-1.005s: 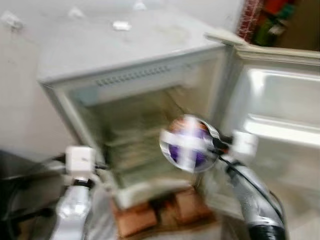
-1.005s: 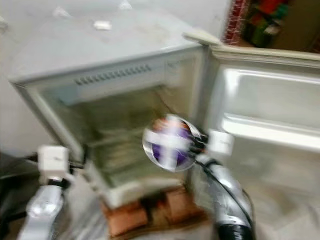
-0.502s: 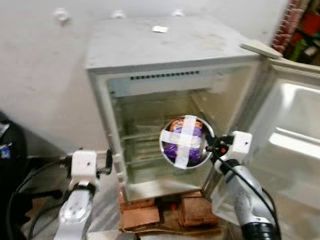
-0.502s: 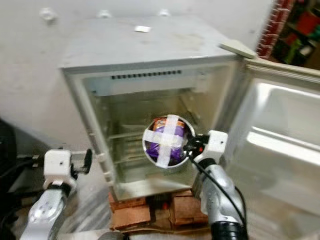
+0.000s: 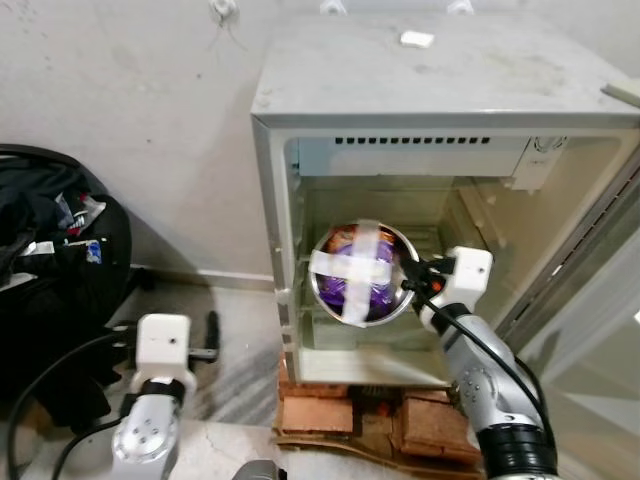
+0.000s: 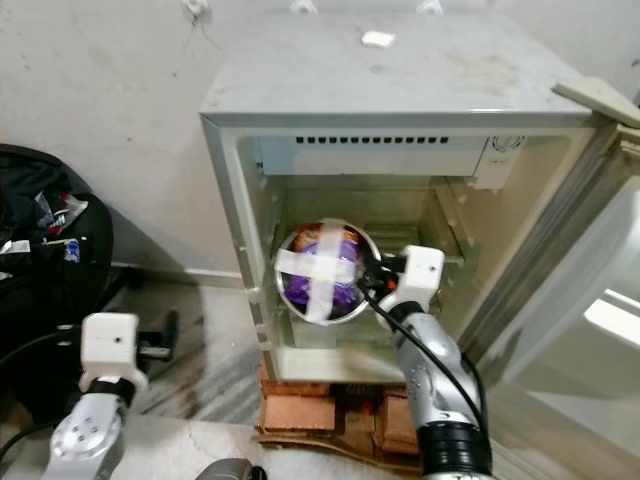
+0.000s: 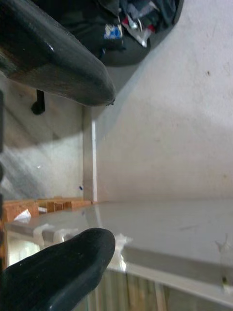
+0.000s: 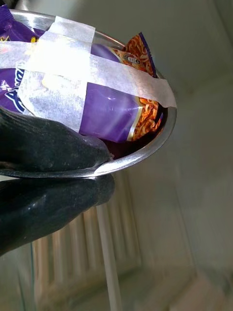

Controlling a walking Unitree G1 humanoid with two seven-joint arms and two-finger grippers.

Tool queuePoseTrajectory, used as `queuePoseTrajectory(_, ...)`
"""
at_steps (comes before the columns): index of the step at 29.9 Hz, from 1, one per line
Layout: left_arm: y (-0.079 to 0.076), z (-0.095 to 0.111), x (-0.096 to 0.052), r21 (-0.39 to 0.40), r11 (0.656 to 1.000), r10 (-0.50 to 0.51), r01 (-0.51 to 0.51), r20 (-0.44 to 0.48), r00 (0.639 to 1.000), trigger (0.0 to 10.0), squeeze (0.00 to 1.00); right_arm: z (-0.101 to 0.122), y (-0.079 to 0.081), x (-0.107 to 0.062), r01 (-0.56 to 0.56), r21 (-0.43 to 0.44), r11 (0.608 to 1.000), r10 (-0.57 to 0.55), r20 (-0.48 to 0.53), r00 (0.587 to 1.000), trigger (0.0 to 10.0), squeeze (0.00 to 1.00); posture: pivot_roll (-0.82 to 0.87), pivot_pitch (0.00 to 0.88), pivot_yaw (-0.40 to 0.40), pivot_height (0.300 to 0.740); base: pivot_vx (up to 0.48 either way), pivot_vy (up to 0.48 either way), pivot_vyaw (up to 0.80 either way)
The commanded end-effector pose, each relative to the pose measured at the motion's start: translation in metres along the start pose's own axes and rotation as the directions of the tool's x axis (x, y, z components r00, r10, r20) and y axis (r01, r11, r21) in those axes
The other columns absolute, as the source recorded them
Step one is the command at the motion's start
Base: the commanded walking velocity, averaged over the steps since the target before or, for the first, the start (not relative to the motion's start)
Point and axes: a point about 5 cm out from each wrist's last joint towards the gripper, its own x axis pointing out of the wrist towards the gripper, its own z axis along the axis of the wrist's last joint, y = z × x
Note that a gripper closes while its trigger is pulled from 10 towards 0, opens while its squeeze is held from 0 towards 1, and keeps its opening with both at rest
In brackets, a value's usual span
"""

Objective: Restocking fridge

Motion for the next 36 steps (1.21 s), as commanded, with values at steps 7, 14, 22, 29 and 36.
queuePoseTrajectory(7, -0.011, -0.002, 0.0, 0.024, 0.989, -0.142, 0.143, -0.033, 0.989, 10.0, 0.0, -0.003, -0.018, -0.011, 0.189, -0.048, 0.981, -0.188, 0.018, 0.982, 10.0, 0.0, 0.12, 0.0, -0.021, 0.74, 0.0, 0.0, 0.0)
queuePoseTrajectory(14, -0.014, 0.0, -0.003, 0.024, 0.986, -0.165, 0.166, -0.019, 0.986, 10.0, 0.0, -0.004, -0.03, -0.019, 0.279, -0.075, 0.957, -0.277, 0.029, 0.96, 10.0, 0.0, 0.11, 0.012, -0.023, 0.74, 0.0, 0.0, 0.0)
queuePoseTrajectory(22, -0.013, 0.007, -0.002, 0.02, 0.984, -0.177, 0.177, -0.002, 0.984, 10.0, 0.0, 0.004, -0.033, -0.014, 0.323, -0.032, 0.946, -0.32, 0.068, 0.945, 10.0, 0.0, 0.11, 0.017, -0.021, 0.74, 0.364, 0.0, -0.17)
queuePoseTrajectory(29, -0.013, 0.008, -0.001, 0.009, 0.987, -0.163, 0.163, -0.003, 0.987, 10.0, 0.0, 0.018, -0.042, -0.007, 0.386, -0.021, 0.922, -0.381, 0.116, 0.917, 10.0, 0.0, 0.13, 0.023, -0.03, 0.74, 0.235, 0.0, 0.0)
queuePoseTrajectory(36, -0.012, 0.005, -0.011, -0.003, 0.988, -0.151, 0.151, -0.027, 0.988, 10.0, 0.0, 0.026, -0.052, -0.007, 0.446, 0.001, 0.895, -0.442, 0.142, 0.886, 10.0, 0.0, 0.12, 0.06, -0.028, 0.74, 0.0, 0.0, 0.0)
